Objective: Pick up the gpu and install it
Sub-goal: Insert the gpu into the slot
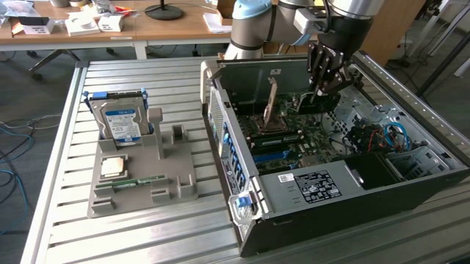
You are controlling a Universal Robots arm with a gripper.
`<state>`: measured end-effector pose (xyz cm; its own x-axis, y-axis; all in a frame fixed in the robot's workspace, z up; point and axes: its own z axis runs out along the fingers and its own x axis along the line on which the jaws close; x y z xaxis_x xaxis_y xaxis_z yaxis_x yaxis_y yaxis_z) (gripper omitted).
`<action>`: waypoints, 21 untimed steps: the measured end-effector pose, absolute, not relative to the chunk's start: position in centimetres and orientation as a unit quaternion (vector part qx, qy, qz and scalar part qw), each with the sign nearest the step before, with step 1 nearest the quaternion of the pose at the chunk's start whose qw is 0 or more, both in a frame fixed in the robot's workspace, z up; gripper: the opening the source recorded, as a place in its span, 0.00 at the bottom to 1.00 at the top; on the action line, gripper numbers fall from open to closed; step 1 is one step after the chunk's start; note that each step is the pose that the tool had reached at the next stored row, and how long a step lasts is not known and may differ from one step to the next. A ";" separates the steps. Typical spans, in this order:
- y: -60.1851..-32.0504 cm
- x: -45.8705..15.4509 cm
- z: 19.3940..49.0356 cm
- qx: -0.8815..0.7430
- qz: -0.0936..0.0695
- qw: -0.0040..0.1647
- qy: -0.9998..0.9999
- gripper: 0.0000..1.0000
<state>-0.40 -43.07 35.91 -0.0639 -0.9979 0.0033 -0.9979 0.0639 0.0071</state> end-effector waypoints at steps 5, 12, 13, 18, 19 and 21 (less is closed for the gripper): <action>-43.1 -0.4 35.8 0.684 -0.002 0.003 -0.729 0.26; -43.1 -0.4 34.7 0.684 -0.001 0.004 -0.729 0.26; -43.1 -0.4 34.6 0.684 -0.001 0.004 -0.729 0.26; -43.1 -0.4 34.5 0.684 -0.002 0.004 -0.729 0.26; -43.2 -0.4 34.5 0.684 -0.002 0.004 -0.729 0.26; -43.5 -0.4 34.5 0.684 -0.001 0.004 -0.729 0.26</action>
